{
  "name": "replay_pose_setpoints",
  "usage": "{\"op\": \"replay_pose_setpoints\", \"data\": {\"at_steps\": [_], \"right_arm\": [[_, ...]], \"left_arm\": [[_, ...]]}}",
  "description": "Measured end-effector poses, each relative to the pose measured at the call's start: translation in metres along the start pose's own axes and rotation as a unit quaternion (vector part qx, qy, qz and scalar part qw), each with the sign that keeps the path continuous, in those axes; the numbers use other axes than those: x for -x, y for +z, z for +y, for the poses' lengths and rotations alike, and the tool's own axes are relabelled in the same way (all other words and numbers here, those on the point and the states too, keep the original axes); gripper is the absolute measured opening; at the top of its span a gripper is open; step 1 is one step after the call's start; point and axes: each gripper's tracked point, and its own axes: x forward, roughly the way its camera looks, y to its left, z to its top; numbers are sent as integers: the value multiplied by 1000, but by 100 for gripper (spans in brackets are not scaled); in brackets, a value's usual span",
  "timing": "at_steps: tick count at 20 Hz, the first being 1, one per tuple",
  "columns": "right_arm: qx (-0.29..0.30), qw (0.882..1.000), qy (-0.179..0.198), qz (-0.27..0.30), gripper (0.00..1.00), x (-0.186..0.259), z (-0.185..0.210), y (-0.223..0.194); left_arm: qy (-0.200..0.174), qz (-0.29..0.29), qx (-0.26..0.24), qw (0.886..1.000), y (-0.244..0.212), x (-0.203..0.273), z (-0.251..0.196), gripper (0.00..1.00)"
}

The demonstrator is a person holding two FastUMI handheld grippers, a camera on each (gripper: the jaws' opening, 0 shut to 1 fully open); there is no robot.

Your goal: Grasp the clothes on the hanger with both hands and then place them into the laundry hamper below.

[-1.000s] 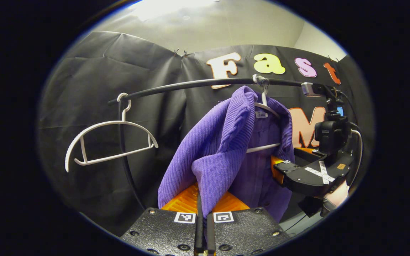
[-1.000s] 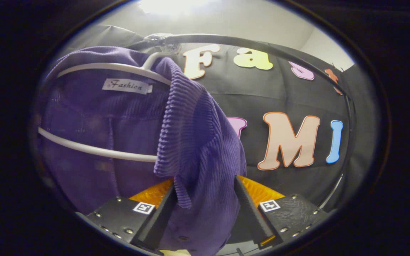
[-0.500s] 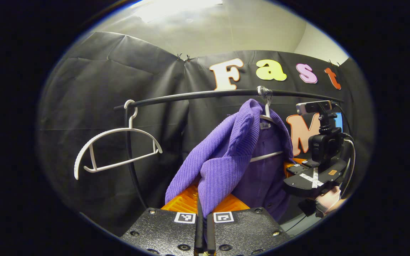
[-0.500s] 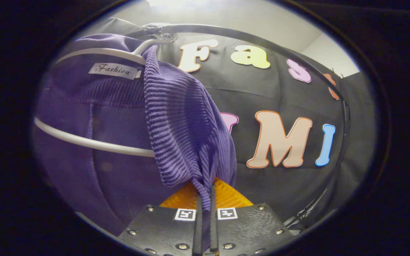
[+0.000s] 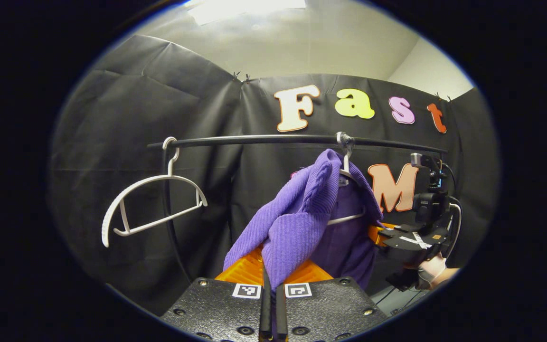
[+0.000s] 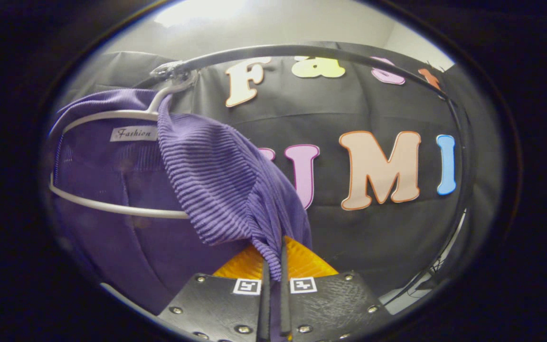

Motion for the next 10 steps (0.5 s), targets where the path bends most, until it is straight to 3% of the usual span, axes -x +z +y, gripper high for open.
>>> {"op": "replay_pose_setpoints", "data": {"at_steps": [10], "right_arm": [[82, 994, -54, -43, 8, -6, -33, 38]], "left_arm": [[-35, -19, 26, 999, 27, 18, -11, 4]]}}
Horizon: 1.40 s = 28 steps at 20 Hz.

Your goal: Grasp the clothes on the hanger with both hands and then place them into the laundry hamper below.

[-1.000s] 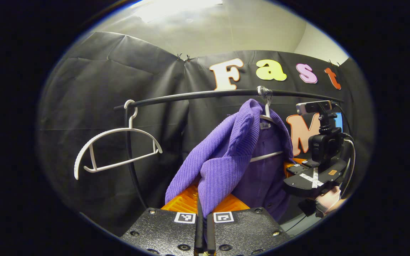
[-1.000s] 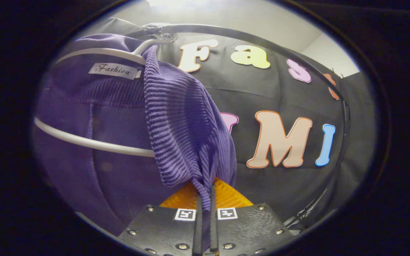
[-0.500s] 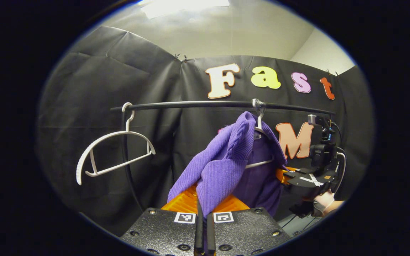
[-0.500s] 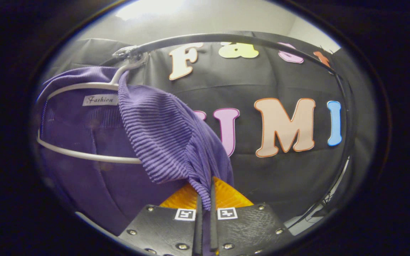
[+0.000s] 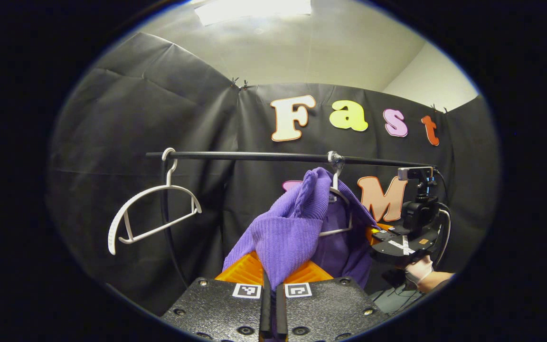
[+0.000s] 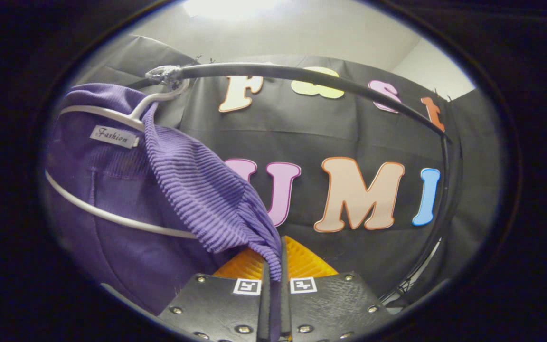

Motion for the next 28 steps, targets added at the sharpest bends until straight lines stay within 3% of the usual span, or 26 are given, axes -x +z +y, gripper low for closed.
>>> {"op": "replay_pose_setpoints", "data": {"at_steps": [5, 17, 20, 28], "right_arm": [[8, 1000, -10, -20, 8, -23, -15, 22], [21, 999, -5, -49, 8, -58, -15, 50], [20, 999, -3, -49, 8, -62, -11, 50], [16, 999, -8, -41, 8, -72, -15, 48]], "left_arm": [[5, -20, -35, 999, 15, 2, 2, 4], [59, -68, -19, 996, 76, -6, 55, 2], [67, -71, -22, 995, 78, -11, 66, 6], [76, -55, -56, 994, 48, -41, 96, 4]]}}
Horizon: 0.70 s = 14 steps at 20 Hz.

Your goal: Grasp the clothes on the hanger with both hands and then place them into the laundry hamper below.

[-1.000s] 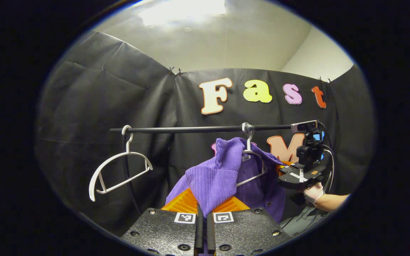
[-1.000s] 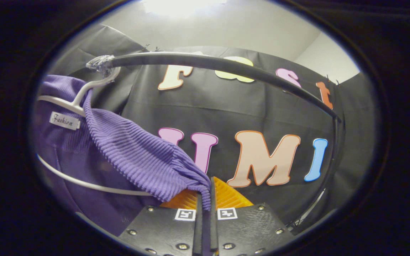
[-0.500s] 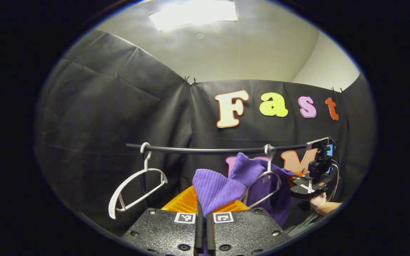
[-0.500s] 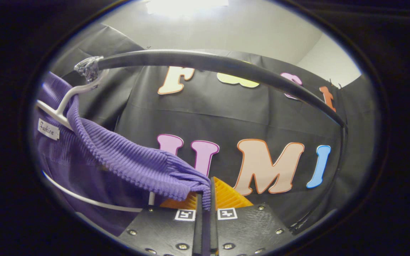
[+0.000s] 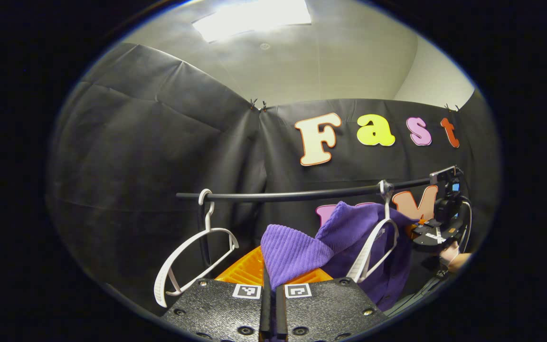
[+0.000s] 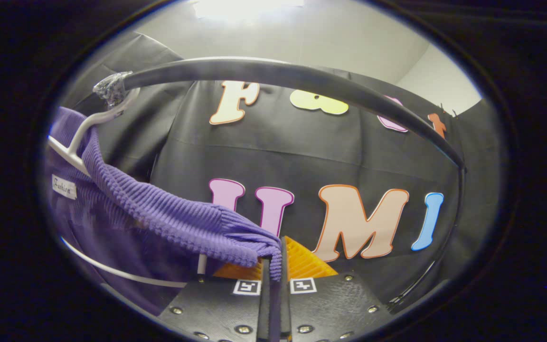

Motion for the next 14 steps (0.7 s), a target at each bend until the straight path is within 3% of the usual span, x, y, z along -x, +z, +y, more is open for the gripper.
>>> {"op": "replay_pose_setpoints", "data": {"at_steps": [4, 10, 14], "right_arm": [[-10, 1000, -13, 12, 8, -6, -9, -9], [-14, 999, -26, 35, 8, -12, -22, -29], [0, 998, -29, 47, 8, -14, -23, -43]], "left_arm": [[-10, 11, -9, 1000, -28, -14, -3, 4], [-30, 36, 43, 998, -71, -24, -14, 6], [-34, 46, 49, 997, -83, -24, -20, 4]]}}
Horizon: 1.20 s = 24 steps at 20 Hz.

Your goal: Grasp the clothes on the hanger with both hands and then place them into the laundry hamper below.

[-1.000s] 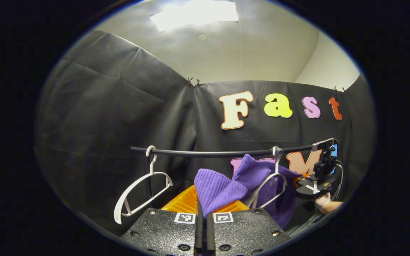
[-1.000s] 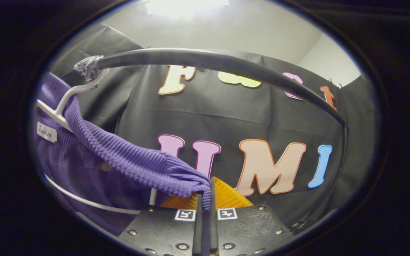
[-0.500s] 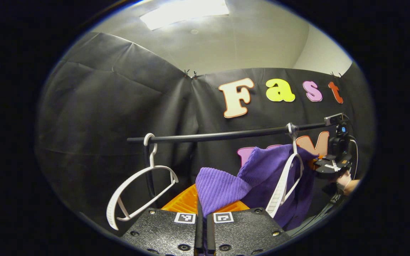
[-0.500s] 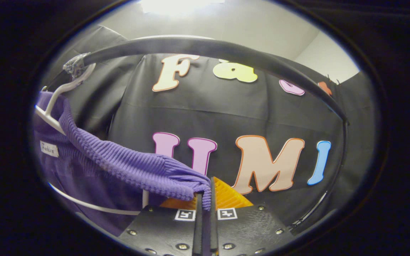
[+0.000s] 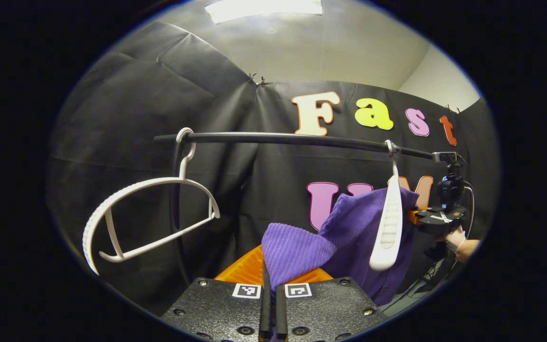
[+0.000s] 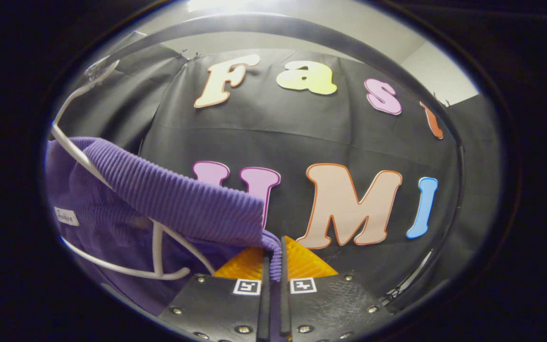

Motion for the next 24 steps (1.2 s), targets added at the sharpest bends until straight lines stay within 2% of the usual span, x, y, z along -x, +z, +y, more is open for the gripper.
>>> {"op": "replay_pose_setpoints", "data": {"at_steps": [9, 14, 24], "right_arm": [[4, 999, -5, 31, 8, -5, 0, -28], [-21, 998, -11, 53, 8, -8, -1, -41], [-18, 996, -28, 86, 8, 6, -13, -76]], "left_arm": [[-8, 20, 9, 1000, -22, 1, -11, 4], [-14, 35, 16, 999, -37, 2, -18, 4], [-22, 52, 8, 998, -52, 4, -23, 4]]}}
